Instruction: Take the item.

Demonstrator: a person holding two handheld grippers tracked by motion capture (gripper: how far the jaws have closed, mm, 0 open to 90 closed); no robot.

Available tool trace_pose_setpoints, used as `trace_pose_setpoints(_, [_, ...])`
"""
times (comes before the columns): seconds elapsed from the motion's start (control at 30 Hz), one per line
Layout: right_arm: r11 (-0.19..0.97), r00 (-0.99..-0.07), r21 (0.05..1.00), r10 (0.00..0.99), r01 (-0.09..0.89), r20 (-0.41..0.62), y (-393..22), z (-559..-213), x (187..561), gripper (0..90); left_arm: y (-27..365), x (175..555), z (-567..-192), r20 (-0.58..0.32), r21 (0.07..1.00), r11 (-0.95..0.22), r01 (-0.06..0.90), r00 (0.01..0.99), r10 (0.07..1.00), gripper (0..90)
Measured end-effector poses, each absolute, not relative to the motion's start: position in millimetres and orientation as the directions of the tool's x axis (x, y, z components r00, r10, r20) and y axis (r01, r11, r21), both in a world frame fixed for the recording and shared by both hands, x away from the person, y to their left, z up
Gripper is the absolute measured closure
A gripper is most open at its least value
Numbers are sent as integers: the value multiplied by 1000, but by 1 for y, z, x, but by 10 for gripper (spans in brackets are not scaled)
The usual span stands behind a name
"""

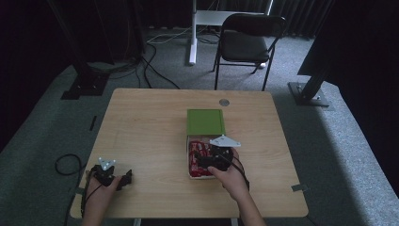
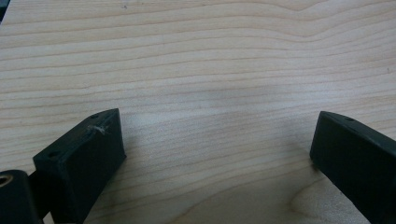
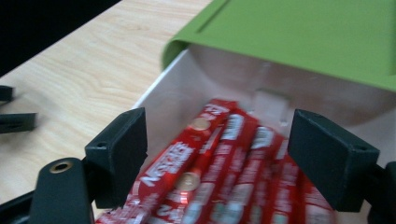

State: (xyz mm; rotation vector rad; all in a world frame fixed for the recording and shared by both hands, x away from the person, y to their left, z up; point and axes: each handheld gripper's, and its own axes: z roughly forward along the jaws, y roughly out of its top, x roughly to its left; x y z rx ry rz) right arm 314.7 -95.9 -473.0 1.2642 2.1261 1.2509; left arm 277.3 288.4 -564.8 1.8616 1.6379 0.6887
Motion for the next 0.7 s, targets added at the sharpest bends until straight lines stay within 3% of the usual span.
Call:
trace_pose_setpoints(0.07, [225,-540,831,835,508,104,-91,-476,314,213,288,277,-565,15,702,-97,705,122,992,36])
trace_pose_setpoints(0.3, [286,-574,818,816,499,65,-78,-484,314,382,288,277,-565,15,702,-94,706,118,993,36])
trace_pose_setpoints(0.53, [264,-537,806,840,531,79,-75,-488,315,447,288,277,-565,15,702,-94,706,118,993,36])
trace_pose_setpoints(0.57, [256,-553,794,825,552,119,-75,-491,317,427,288,277,-565,15,702,-94,706,118,993,36])
trace_pose_setpoints(0.7, [260,-542,778,832,571,119,-73,-498,319,436,288,277,-565,15,702,-94,706,118,993,36])
